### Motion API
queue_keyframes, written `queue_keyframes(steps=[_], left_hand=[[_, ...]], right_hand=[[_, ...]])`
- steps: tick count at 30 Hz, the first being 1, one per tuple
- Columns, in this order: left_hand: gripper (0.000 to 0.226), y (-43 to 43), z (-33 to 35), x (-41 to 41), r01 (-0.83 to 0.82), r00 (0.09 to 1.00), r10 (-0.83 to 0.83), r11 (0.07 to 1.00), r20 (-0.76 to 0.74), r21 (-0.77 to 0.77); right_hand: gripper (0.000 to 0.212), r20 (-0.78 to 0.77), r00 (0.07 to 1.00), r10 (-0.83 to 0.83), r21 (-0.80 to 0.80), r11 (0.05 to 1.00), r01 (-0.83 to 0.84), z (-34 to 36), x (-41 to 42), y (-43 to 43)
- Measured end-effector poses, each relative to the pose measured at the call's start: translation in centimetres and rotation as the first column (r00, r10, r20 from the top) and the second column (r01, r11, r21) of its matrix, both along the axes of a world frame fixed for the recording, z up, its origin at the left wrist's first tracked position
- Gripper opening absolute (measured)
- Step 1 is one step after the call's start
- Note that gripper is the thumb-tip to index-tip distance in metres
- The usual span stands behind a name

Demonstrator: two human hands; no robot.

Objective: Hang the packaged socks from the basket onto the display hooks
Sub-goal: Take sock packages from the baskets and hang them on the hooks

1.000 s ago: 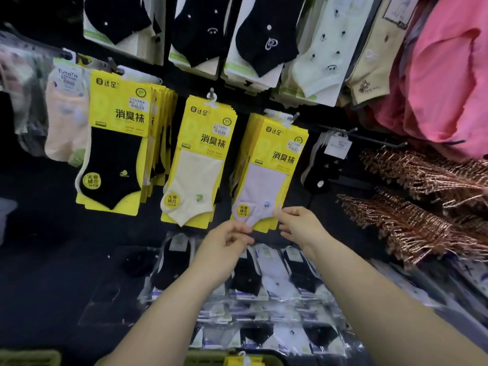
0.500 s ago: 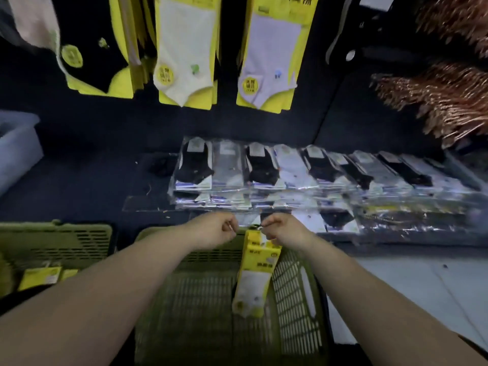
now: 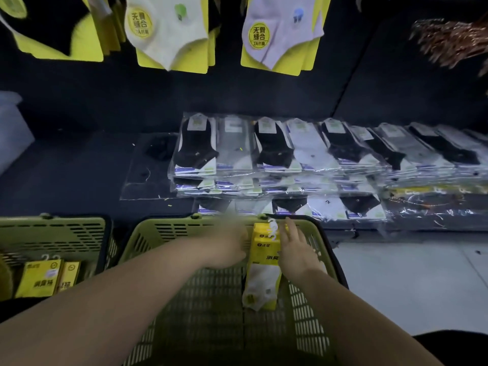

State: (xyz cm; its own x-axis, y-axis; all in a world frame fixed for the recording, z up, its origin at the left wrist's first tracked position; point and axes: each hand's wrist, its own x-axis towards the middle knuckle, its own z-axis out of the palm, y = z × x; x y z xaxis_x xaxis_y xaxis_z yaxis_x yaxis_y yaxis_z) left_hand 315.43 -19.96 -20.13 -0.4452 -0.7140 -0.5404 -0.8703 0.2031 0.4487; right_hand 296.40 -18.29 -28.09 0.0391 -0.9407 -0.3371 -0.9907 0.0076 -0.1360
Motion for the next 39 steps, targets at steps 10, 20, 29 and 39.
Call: queue_keyframes(steps=[10,20,29,39], left_hand=[[0.046,0.1,-0.6,0.5,-0.010,0.999,0.009,1.000,0.046,0.010],[0.107,-1.1,2.3,2.0,-0.200,0.972,0.199,0.980,-0.123,0.002],[0.039,-1.1,9.4,0.3,-0.580,0.419,0.457,0.799,-0.785,0.155],[0.061,-1.6,16.1,0.6,-0.589,0.107,0.354,0.776,-0.929,0.228]], right_hand=[[0.051,-0.070,0.996,0.059,0.032,0.998,-0.057,0.6,0.2,-0.4],[0.029,0.515,0.856,-0.038,0.021,0.999,0.032,12.6,-0.1,-1.6],[0.060,0.913,0.399,-0.086,-0.127,0.869,0.478,19.4,2.4,-0.6],[0.021,0.994,-0.002,0.113,-0.095,0.840,0.534,25.1,4.1,-1.7]])
